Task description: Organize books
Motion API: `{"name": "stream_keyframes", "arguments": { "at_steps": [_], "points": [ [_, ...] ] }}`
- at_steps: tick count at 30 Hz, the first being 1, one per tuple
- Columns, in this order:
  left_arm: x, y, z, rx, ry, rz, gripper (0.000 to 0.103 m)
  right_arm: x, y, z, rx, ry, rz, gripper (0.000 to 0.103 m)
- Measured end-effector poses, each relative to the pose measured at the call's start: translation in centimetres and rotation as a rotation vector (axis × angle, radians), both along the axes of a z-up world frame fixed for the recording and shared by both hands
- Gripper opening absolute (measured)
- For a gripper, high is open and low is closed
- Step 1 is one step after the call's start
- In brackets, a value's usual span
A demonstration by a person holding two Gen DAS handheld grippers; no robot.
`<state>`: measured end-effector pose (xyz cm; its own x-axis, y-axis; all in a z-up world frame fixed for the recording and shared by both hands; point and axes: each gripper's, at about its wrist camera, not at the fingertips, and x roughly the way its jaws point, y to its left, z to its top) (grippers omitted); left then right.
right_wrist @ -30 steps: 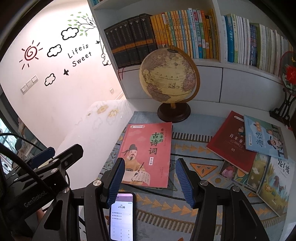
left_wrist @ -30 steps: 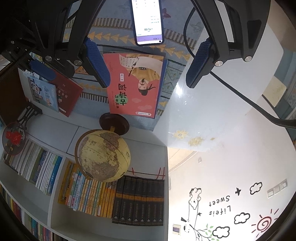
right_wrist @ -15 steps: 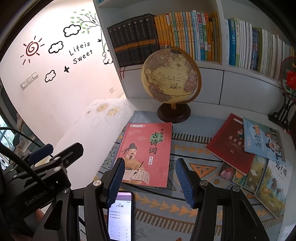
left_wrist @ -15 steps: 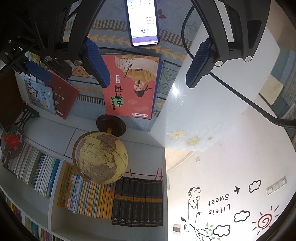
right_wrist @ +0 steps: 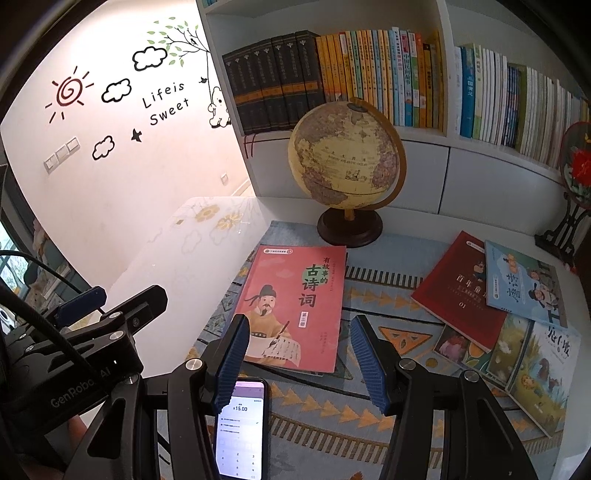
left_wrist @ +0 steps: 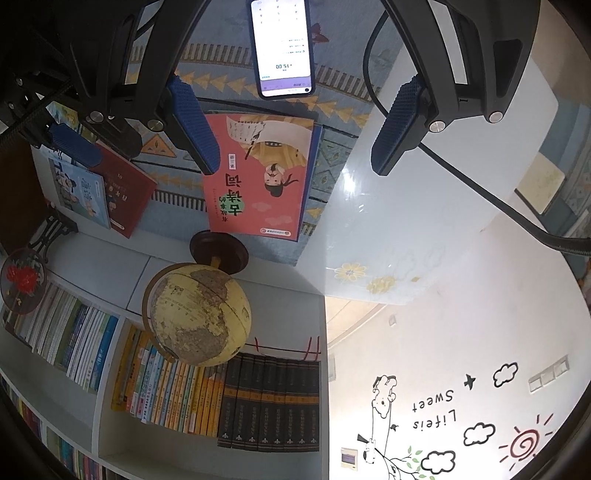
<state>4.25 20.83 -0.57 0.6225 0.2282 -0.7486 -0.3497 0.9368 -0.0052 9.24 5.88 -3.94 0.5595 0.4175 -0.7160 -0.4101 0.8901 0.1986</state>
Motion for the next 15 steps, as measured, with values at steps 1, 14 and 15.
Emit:
{"name": "stream_keyframes", "arguments": {
  "at_steps": [1,14,15],
  "points": [
    [-0.03,0.04,-0.07,-0.001,0.003,0.002,0.083,-0.07,0.06,0.01,-0.004,-0.002,0.000,0.055],
    [-0.92,-0.04,-0.87,0.035,0.003,0.032,0.090,-0.52,-0.01,-0.35,-0.002,0.015,0.002,0.055],
    [-0.86,-0.10,-0.95,0.039,0.006,0.027,0.090,-0.67,-0.09,-0.44,-0.006,0.014,0.001,0.055]
  ]
}}
